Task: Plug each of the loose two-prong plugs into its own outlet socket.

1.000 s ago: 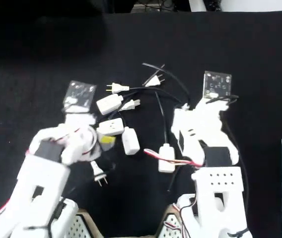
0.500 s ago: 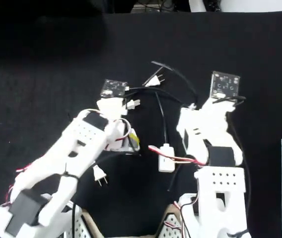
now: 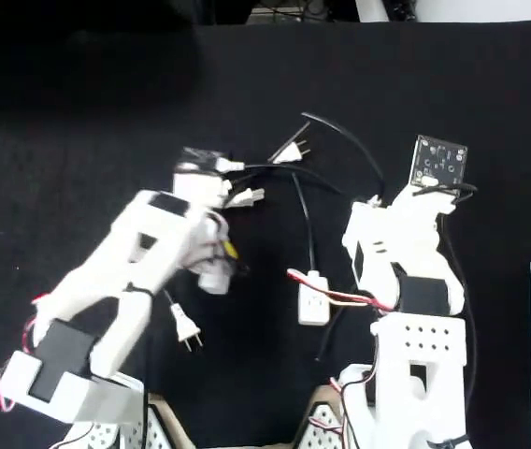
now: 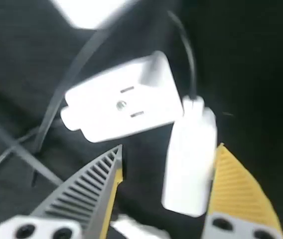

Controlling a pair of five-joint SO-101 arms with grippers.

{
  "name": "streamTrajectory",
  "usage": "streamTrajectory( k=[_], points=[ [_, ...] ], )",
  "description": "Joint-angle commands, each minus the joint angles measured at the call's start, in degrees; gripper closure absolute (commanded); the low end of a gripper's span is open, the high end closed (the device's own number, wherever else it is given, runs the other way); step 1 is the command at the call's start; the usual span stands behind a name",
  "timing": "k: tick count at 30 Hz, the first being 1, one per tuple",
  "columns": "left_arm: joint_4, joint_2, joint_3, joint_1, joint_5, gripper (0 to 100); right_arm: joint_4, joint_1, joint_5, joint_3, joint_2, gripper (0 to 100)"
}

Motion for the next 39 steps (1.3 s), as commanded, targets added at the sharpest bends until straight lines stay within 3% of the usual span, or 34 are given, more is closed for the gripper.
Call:
streamTrajectory(
  k=[1,5,11,20,26,29,39],
  points=[
    [4.9,-3.1,-3.0,-9.4,-5.5,73,-1.1,0.4,-0.2,-4.4,-1.2,98.5],
    [9.2,-10.4,-2.9,-13.6,-8.7,73,-1.1,0.4,-0.2,-4.4,-1.2,98.5],
    [12.8,-21.5,-2.0,-14.0,-13.7,73,-1.1,0.4,-0.2,-4.3,-1.2,98.5],
    [-2.1,-18.1,9.8,-4.1,-18.6,73,-0.9,0.4,-0.2,-4.1,-1.2,98.5],
    [-11.4,-8.7,12.0,-4.4,-20.3,74,-0.9,0.4,-0.2,-4.1,-1.2,98.5],
    [-14.6,-5.4,11.7,-3.6,-21.4,83,-1.0,0.4,-0.2,-4.1,-1.2,98.5],
    [-13.0,-4.9,10.9,5.4,-24.7,96,-1.0,0.4,-0.2,-4.0,-1.2,98.5]
  ],
)
